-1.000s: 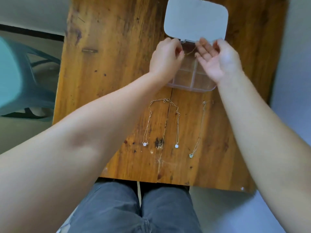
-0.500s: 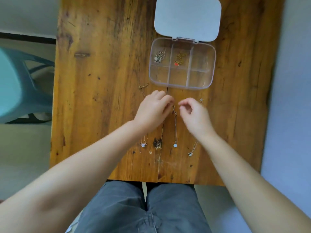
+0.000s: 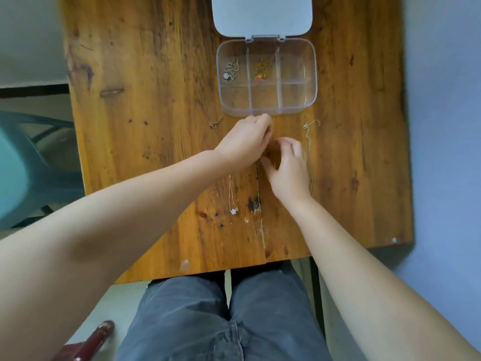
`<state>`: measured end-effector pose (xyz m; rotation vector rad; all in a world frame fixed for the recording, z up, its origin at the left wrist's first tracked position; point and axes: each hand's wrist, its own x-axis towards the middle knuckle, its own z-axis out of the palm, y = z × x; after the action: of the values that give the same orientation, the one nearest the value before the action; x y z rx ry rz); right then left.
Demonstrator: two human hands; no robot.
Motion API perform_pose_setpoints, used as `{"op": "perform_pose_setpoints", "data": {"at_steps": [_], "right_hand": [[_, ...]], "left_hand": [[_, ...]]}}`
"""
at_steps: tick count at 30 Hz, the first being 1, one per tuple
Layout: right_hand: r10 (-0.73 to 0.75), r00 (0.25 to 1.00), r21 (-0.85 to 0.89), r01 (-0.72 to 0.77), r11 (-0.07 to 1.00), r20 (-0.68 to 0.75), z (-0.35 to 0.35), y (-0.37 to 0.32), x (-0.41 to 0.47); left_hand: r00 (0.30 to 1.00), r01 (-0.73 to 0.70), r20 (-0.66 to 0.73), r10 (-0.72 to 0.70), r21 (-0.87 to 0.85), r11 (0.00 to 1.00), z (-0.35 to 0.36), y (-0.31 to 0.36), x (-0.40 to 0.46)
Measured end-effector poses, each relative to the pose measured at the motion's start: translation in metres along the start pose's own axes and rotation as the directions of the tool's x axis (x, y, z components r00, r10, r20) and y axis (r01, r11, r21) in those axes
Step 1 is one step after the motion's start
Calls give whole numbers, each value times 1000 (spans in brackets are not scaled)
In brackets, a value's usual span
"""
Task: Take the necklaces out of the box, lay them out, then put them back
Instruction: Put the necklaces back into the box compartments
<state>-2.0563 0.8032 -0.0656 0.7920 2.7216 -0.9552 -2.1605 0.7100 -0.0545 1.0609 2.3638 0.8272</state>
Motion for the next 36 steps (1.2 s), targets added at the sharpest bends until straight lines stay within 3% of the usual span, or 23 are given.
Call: {"op": "perform_pose_setpoints", "data": {"at_steps": [2,4,8,10,11,13,14,16,19,21,25,28,30,33,35,36], "right_hand": [[24,999,181,-29,983,31,-3,-10,3],[77,996,410,-87,908,40,-11,-17,2],[102,984,598,7,802,-148,-37,-41,14],[153,983,752,-27,659,-98,-45,-59,31],[155,987,819,-59,570,-37,-46,-67,41],[135,988,894,-129,429,78,-44,-84,59],[134,983,895,-167,413,122,-40,-91,66],[171,968,818,-248,519,185,-32,-100,77],[165,970,550,-237,801,179,-22,-99,85],[126,982,494,-181,851,142,-23,-95,85],[143,989,561,-144,815,46,-44,-65,70],[273,962,537,-229,812,-2,-63,-14,43],[341,940,417,-315,853,13,-67,25,20],[338,935,71,-346,935,107,-57,62,-21],[276,954,-146,-259,955,114,-42,68,-47],[256,963,-213,-235,948,78,-36,69,-57]], "left_hand": [[991,78,-84,-108,-301,950,-16,14,-6],[956,141,-161,-245,-479,866,-33,19,-7],[813,252,-212,-543,-712,655,-66,4,0],[707,300,-143,-693,-827,477,-76,-9,5],[656,283,-73,-751,-899,335,-79,-14,7],[599,195,54,-799,-977,80,-82,-21,12],[588,176,79,-805,-984,32,-82,-23,15],[591,182,87,-802,-983,28,-79,-22,19],[597,182,144,-789,-982,-42,-72,-17,24],[574,204,179,-799,-976,-73,-69,-13,25],[566,270,144,-812,-963,17,-66,-8,13],[604,315,39,-796,-929,193,-62,0,-1],[669,386,-13,-743,-848,363,-48,14,-5],[849,441,6,-528,-557,704,-11,35,-6],[954,298,49,-297,-283,912,16,45,-2],[981,191,70,-182,-150,970,29,48,3]]}}
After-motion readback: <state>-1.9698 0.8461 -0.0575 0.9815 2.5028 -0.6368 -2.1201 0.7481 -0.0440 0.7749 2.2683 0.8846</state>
